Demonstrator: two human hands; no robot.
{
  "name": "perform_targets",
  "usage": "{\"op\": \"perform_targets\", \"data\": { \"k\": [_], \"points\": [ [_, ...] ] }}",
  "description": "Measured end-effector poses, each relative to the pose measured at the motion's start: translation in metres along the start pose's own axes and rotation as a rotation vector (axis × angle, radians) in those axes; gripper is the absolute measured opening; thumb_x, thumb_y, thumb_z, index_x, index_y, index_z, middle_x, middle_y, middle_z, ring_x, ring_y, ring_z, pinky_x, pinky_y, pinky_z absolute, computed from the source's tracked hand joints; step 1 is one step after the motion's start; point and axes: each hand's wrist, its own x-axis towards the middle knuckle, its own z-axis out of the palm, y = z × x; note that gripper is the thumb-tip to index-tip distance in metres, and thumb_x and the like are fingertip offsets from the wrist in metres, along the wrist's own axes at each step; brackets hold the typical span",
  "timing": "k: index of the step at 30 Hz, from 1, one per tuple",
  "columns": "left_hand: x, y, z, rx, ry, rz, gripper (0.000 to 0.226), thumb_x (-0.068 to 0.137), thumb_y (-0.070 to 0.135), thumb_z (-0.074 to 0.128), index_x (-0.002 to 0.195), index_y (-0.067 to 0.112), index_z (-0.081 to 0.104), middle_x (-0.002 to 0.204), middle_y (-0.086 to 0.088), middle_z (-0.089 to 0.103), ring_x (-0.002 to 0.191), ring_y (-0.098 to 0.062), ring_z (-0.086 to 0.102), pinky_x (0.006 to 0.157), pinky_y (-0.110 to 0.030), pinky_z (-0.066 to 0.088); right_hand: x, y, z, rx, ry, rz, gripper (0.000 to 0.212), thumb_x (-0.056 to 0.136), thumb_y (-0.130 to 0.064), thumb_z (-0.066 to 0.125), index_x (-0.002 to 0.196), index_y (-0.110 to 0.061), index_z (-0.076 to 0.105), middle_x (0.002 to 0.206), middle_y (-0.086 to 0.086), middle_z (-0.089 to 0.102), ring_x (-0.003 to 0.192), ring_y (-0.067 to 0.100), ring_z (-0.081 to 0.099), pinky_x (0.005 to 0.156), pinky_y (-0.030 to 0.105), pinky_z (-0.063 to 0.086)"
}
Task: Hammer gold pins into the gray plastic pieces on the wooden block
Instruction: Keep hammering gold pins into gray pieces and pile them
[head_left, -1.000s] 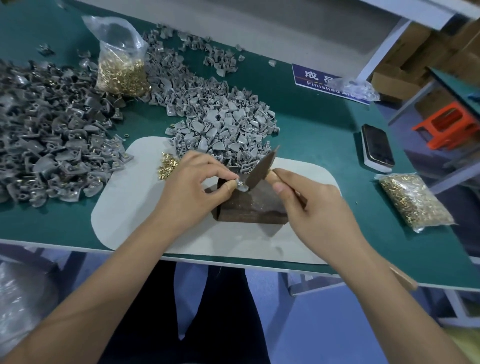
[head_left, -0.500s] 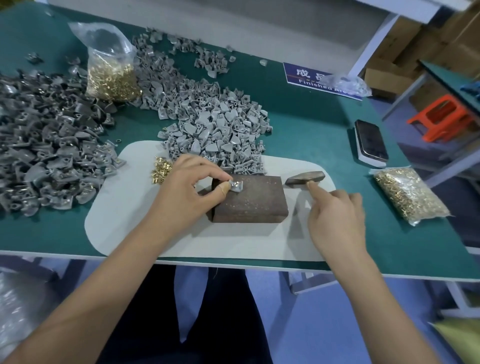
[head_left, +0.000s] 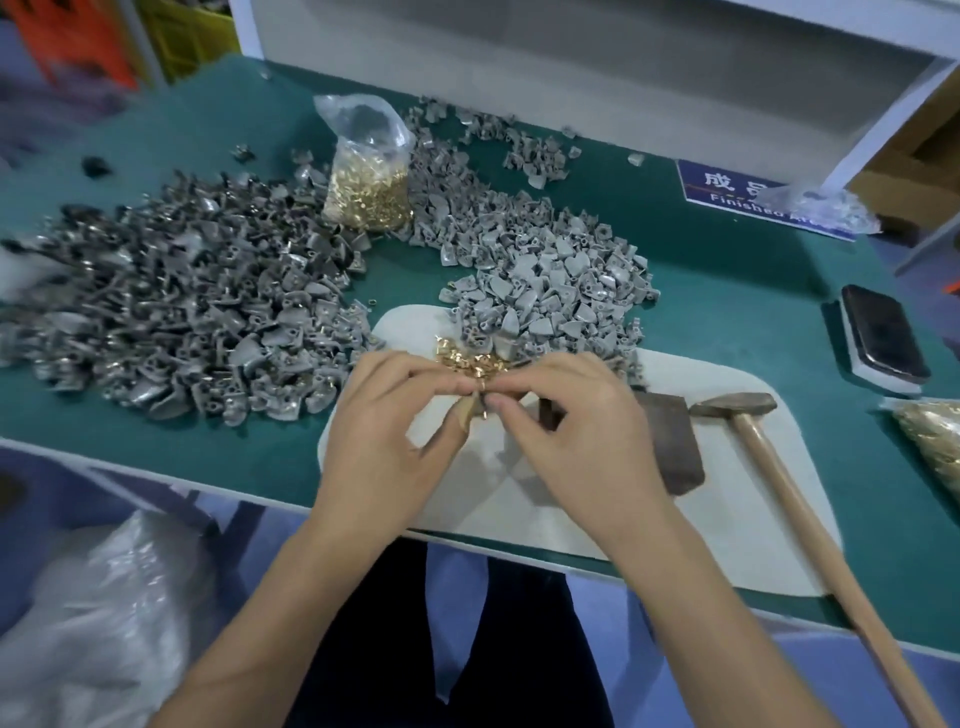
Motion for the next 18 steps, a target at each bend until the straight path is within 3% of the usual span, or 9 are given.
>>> {"op": "perform_targets", "data": {
  "k": [8,13,18],
  "points": [
    [-0.026,-0.04,-0.056,0.305,0.115,-0.087,0.014,0.087,0.018,0.077,0.101,0.016,0.077,0.102,0.001,0.07,0.099,-0.03,0.064,0.087,-0.049,0.047,0.022,-0.048,0.072,-0.049,-0.095,-0.106,0.006,0.089,-0.027,0.073,0.089,-0.032,0.076,0.086,-0.011,0.063,0.091,0.015,0.057,0.075,0.031,0.045],
    [-0.034,-0.052,-0.077,0.451,0.212,-0.19,0.017,0.091,0.025,0.073,0.107,0.019,0.075,0.106,0.001,0.069,0.105,-0.031,0.06,0.088,-0.045,0.046,0.041,-0.065,0.103,0.013,-0.113,-0.055,0.007,0.093,-0.029,0.068,0.091,-0.032,0.073,0.091,-0.013,0.063,0.092,0.011,0.056,0.074,0.034,0.048],
    [-0.033,-0.064,-0.09,0.412,0.192,-0.236,0.02,0.091,0.019,0.069,0.11,0.019,0.074,0.108,0.003,0.067,0.106,-0.028,0.057,0.091,-0.043,0.045,0.068,-0.075,0.12,0.024,-0.123,-0.013,0.008,0.096,-0.029,0.063,0.092,-0.032,0.07,0.094,-0.016,0.067,0.094,0.01,0.059,0.077,0.038,0.052]
  ]
}}
